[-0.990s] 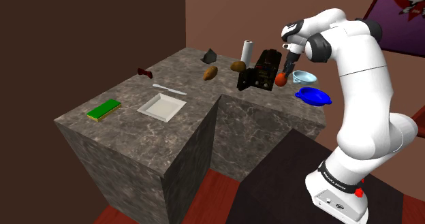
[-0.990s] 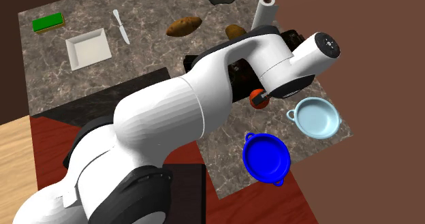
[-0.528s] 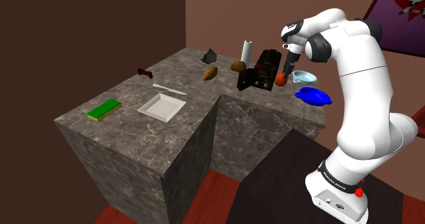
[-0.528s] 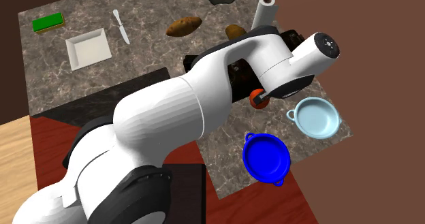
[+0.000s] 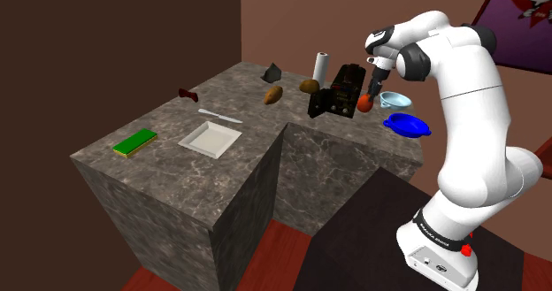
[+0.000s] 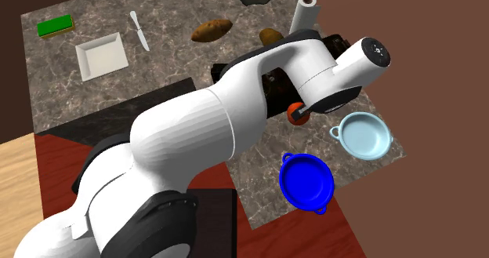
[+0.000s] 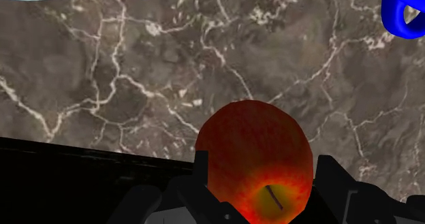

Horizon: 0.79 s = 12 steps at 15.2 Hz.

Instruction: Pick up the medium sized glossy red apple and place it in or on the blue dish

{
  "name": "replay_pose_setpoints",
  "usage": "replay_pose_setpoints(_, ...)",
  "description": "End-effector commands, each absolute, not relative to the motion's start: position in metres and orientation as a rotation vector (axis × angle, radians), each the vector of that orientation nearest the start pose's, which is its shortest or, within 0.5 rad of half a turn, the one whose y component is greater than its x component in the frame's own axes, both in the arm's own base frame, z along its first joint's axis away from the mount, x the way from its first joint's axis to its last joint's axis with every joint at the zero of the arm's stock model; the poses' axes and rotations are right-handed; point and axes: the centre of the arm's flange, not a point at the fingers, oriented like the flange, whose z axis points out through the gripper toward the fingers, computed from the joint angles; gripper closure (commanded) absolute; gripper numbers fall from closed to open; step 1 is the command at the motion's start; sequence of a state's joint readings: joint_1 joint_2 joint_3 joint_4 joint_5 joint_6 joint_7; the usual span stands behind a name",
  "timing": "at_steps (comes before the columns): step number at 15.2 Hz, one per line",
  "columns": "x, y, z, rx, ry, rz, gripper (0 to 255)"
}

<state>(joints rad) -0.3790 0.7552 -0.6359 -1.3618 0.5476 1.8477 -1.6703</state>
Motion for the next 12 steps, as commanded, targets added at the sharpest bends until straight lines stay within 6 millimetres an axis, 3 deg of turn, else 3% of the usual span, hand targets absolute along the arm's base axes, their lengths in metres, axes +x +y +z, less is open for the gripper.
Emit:
replay_pose_setpoints(1,0.489,-0.521,0.319,-2.878,-0.857,-0.087,255)
replay_pose_setpoints(12,0.489,-0.521,0.377,-2.878,-0.857,-0.087,255)
